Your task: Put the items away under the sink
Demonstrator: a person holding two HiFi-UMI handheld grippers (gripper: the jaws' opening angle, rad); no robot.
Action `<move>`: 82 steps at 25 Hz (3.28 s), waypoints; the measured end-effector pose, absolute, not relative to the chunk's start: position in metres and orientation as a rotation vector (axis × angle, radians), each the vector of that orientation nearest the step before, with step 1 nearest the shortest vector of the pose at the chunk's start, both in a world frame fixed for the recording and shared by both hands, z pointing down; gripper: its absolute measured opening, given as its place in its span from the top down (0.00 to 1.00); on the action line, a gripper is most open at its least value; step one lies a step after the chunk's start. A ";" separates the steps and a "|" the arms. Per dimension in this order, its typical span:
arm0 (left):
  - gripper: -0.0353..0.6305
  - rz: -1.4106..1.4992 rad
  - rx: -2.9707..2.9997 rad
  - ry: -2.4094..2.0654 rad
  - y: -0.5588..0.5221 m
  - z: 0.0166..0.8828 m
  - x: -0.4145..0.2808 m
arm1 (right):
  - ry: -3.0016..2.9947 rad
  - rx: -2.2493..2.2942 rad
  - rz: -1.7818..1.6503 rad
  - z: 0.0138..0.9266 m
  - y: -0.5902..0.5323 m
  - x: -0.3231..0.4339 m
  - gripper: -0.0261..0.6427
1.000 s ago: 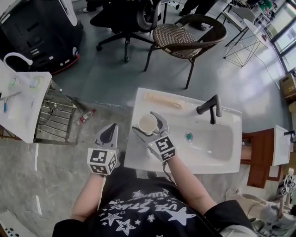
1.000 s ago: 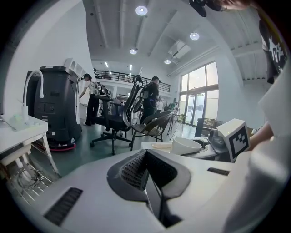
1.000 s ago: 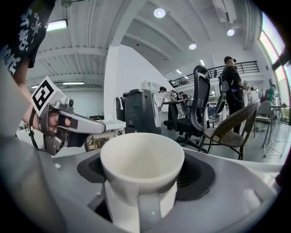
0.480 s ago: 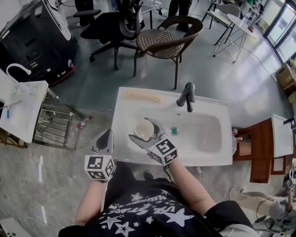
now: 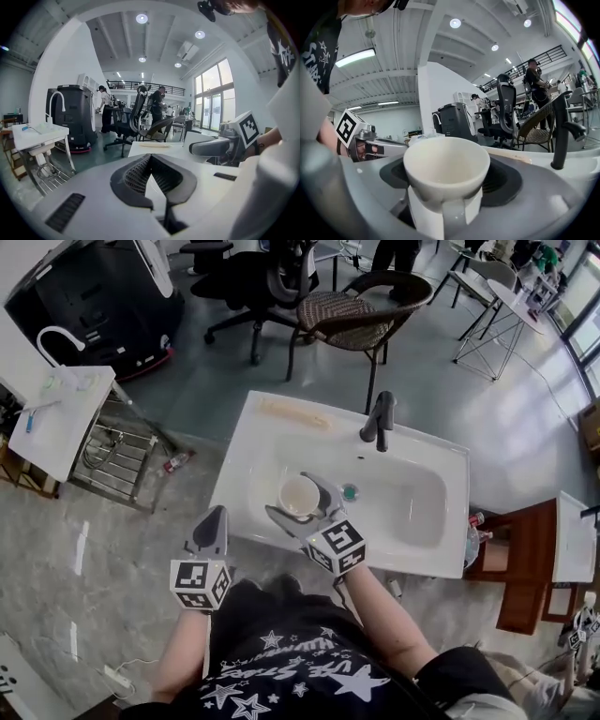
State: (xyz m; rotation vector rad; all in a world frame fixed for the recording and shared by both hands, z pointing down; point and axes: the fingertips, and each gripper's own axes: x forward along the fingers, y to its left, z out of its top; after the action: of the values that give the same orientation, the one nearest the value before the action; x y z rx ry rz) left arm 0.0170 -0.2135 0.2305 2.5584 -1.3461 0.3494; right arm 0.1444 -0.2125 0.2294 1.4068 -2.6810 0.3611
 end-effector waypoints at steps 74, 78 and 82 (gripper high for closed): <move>0.93 0.246 2.686 -1.199 -0.148 0.726 -0.046 | -2.220 1.871 0.514 0.789 -0.131 0.197 0.36; 0.93 0.226 2.705 -1.239 -0.167 0.750 -0.053 | -2.212 1.880 0.471 0.817 -0.163 0.213 0.36; 0.93 0.204 2.683 -1.276 -0.180 0.766 -0.058 | -2.161 1.876 0.406 0.835 -0.190 0.224 0.36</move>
State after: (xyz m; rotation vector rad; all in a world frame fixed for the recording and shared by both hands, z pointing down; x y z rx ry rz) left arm -0.0581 -0.1803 0.7657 2.6835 -1.2756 0.2043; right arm 0.2240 -0.1898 0.8350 1.8758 -2.1611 0.4061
